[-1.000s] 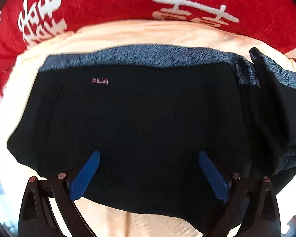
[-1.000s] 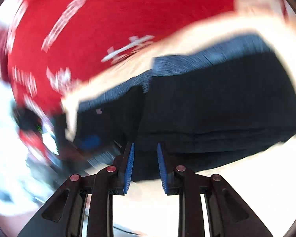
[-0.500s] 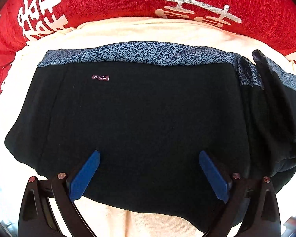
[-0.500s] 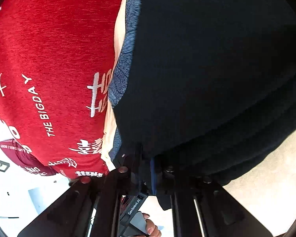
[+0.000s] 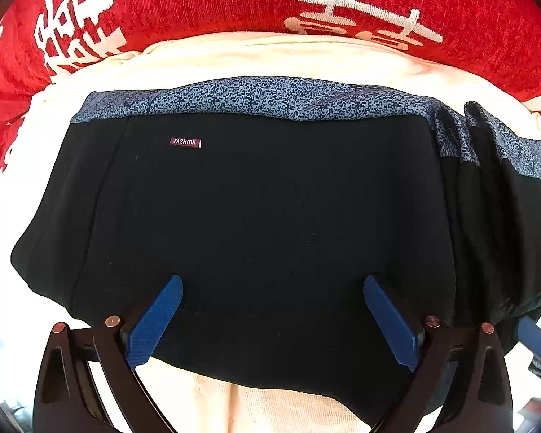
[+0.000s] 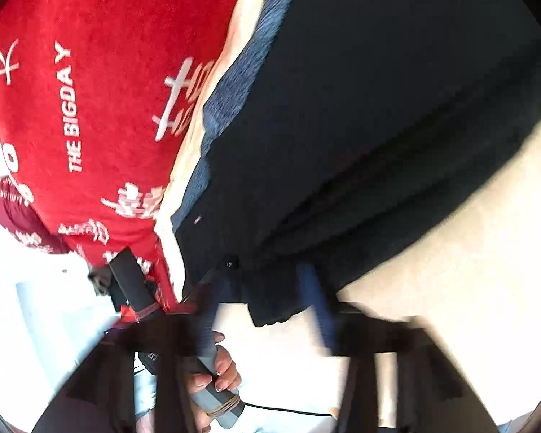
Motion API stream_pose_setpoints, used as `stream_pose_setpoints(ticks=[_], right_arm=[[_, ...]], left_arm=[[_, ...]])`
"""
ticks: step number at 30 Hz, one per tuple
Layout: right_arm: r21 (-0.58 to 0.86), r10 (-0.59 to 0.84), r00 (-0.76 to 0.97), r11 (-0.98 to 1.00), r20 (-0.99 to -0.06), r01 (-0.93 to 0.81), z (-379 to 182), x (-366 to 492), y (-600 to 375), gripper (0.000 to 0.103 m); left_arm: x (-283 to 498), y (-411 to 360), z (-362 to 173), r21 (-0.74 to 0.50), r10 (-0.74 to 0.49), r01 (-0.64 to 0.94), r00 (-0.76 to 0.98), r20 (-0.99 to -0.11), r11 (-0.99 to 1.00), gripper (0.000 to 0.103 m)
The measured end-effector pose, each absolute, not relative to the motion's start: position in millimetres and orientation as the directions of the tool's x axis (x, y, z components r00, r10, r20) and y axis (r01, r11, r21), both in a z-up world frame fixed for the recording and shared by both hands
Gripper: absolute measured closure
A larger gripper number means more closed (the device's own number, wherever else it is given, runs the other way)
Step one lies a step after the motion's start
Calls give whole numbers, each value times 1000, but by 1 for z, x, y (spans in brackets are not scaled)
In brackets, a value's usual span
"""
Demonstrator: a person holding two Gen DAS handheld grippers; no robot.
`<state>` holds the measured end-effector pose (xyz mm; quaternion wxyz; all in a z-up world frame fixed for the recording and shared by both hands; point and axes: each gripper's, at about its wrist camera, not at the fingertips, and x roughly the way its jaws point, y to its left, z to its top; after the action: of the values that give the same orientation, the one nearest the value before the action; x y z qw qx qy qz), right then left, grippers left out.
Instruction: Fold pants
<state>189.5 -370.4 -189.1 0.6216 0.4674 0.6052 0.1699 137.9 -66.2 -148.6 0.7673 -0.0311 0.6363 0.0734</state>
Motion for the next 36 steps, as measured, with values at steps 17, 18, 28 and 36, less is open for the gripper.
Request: stream_pose_setpoints(ticks=[17,18,28,36], right_arm=[[800,806,200,457,-557,389,-191,200,-360,90],[776,783,185,497,-594,388,-201,200,-356,90],[736,735,46,676,-677,35,-116,217,-367,68],[582,527,296,801,-797,139,-121,311,-488,32]], left_arm=[[129,-53,-122,96,123,-161,167,-978,982,2],[129,-53,-122,102,128,-163,159,-979,981,2],[149,-91,-78,26,45,-85,240,-970,996,2],[194,-171,-73,-104,-108,28,287,-952,994,2]])
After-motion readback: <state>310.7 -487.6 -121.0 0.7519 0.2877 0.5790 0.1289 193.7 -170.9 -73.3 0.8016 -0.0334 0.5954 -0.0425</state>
